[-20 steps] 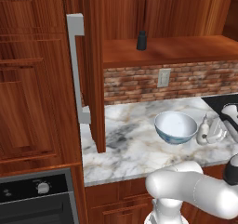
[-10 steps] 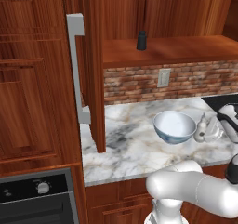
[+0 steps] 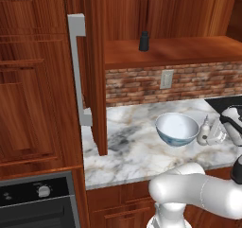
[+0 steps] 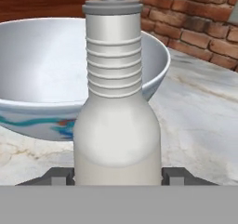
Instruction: Retrieve the bottle and the shaker from the cabinet and place them next to the mixing bowl on the counter. Then add garlic from the fridge to the mixing bowl.
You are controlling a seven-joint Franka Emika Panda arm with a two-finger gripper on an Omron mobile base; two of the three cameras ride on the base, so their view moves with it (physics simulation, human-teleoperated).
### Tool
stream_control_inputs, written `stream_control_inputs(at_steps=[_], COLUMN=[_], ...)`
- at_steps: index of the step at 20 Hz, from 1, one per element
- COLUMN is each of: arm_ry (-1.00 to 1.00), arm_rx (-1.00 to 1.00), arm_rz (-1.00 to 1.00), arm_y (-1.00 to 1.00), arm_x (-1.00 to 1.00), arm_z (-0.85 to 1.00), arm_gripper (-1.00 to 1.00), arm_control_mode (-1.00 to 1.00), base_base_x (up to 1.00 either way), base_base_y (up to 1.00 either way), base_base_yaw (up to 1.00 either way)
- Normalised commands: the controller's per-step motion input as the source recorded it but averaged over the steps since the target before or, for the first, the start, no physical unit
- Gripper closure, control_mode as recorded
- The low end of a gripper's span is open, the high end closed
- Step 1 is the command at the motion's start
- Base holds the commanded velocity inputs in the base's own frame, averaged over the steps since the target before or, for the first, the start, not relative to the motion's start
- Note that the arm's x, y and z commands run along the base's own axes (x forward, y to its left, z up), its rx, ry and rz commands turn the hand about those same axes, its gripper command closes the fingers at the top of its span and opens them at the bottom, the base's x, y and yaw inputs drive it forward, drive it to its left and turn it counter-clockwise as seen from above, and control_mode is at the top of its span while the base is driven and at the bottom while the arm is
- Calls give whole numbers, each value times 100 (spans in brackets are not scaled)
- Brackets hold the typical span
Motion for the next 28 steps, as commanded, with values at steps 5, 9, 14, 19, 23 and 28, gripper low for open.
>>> stream_control_inputs(at_steps=[5, 9, 14, 19, 23, 28], arm_ry=[0, 0, 0, 0, 0, 0], arm_rx=[0, 0, 0, 0, 0, 0], arm_rz=[0, 0, 0, 0, 0, 0], arm_y=[-9, 0, 0, -1, 0, 0], arm_x=[0, 0, 0, 0, -2, -8], arm_z=[-34, -25, -6, 0, 0, 0], arm_gripper=[100, 100, 100, -100, -100, -100], arm_control_mode=[-100, -100, -100, -100, -100, -100], base_base_x=[0, 0, 0, 0, 0, 0], base_base_y=[0, 0, 0, 0, 0, 0], base_base_yaw=[0, 0, 0, 0, 0, 0])
